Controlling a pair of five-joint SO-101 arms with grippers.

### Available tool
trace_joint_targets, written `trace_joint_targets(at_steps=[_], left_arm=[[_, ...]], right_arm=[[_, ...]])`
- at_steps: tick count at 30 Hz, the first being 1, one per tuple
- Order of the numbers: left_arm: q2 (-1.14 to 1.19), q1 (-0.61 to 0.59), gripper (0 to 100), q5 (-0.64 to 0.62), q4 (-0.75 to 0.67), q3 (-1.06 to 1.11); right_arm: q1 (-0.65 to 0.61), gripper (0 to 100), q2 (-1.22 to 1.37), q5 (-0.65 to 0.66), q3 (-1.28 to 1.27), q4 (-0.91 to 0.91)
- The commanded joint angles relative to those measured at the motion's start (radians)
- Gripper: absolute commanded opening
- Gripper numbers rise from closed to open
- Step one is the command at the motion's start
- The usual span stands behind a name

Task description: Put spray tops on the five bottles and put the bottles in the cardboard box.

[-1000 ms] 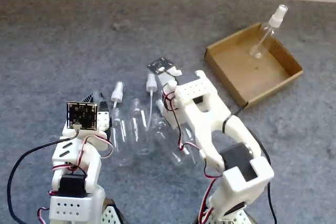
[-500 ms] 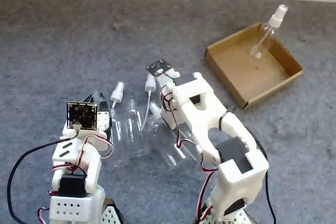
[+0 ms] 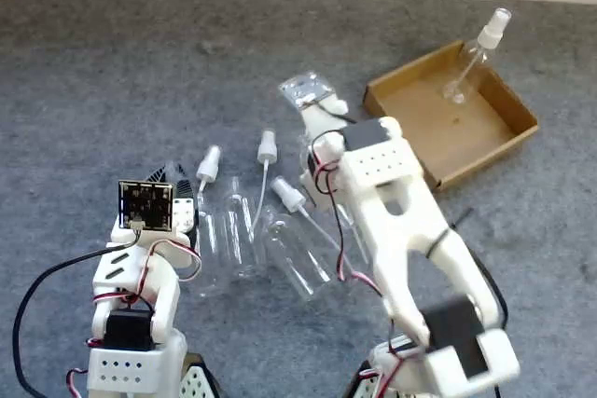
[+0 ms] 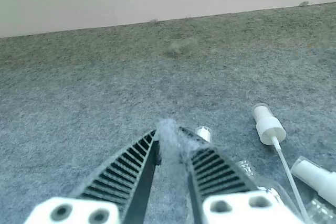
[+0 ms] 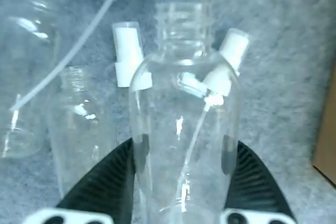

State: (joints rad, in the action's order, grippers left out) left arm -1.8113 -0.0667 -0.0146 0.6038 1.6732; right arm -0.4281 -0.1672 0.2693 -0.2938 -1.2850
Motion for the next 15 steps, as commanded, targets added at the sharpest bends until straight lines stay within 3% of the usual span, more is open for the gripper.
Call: trace_joint_targets(at_steps=[1,8,15], left_arm=[[0.002,0.012,1,0.006,0.003,0.021],[0.002,0.012,1,0.006,0.003,0.021],[0.002,0.012,1,0.006,0.003,0.021]], right_arm=[[0.016,14.6,-0.171,0.006,0.051,-0.064],[0.041,14.6,-0.377,0.006,-0.002,-0.114],[0.108,14.6,-0.578,0.006,-0.226,-0.051]])
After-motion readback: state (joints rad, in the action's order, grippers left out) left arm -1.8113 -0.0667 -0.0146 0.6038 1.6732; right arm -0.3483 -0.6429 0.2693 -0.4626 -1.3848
